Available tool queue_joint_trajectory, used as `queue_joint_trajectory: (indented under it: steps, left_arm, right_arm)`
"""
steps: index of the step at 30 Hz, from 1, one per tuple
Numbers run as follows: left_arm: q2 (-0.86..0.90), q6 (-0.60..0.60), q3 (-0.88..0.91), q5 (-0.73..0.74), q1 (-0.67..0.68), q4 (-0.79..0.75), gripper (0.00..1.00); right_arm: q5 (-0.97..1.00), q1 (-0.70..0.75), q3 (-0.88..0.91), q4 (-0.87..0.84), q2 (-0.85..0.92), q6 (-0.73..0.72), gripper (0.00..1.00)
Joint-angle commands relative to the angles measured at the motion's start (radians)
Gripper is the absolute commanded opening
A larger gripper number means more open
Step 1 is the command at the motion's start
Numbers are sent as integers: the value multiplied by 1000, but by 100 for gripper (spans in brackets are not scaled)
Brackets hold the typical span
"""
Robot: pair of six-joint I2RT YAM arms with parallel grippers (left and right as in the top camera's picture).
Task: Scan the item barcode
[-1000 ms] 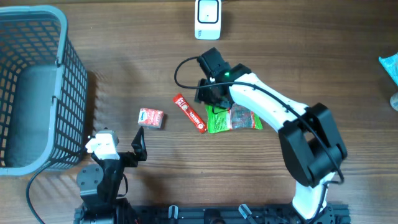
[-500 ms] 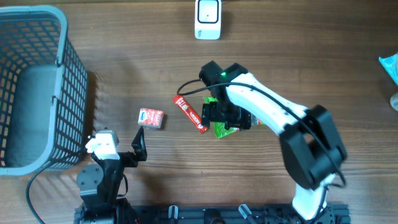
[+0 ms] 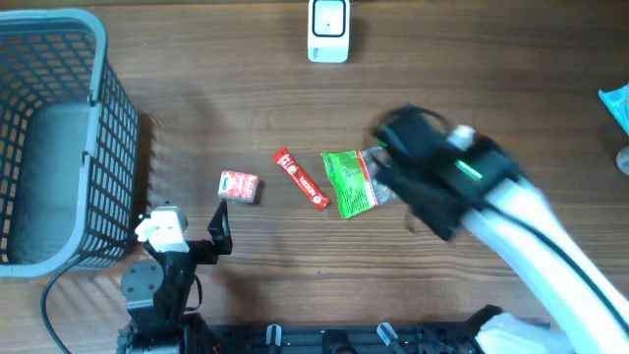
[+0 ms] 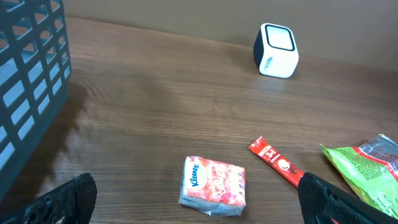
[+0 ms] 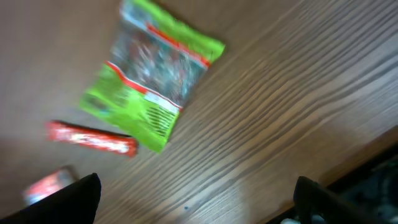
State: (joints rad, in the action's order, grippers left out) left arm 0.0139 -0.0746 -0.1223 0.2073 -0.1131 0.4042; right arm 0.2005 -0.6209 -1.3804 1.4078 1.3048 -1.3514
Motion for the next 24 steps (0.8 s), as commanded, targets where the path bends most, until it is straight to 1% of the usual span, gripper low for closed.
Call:
queue_joint_trajectory:
  steps: [1, 4, 5, 6, 7, 8, 9, 13, 15, 17, 21, 24]
  left_arm:
    - [-6, -12, 3, 2, 0, -3, 100]
    - [-6, -12, 3, 2, 0, -3, 100]
    - [-6, -12, 3, 2, 0, -3, 100]
    - [-6, -12, 3, 2, 0, -3, 100]
    - [-6, -12, 3, 2, 0, -3, 100]
    - [-6, -12, 3, 2, 0, -3, 100]
    - [-6, -12, 3, 2, 0, -3, 100]
    - [-6, -12, 3, 2, 0, -3, 100]
    - [-6, -12, 3, 2, 0, -3, 100]
    - [-6, -12, 3, 2, 0, -3, 100]
    - [-6, -12, 3, 2, 0, -3, 100]
    - [-6, -12, 3, 2, 0, -3, 100]
  right_arm:
    - [112, -2, 126, -106, -290, -7, 100]
    - [10, -2, 436, -434, -472, -6, 100]
    - [-25, -2, 550, -569, -506, -6, 100]
    - [-75, -2, 682, -749, -525, -12, 100]
    - [-114, -2, 780, -893, -521, -23, 100]
    - [-140, -2, 856, -993, -495, -59, 100]
    - [-152, -2, 918, -1057, -445, -104, 100]
    - [-168, -1, 940, -1123, -230, -151, 100]
    - [-230, 11, 940, -1203, -80, -184, 100]
    - [-285, 35, 939, -1281, 65, -256, 100]
    - [-310, 117, 940, -1285, 158, -341, 100]
    - [-315, 140, 940, -1288, 193, -381, 100]
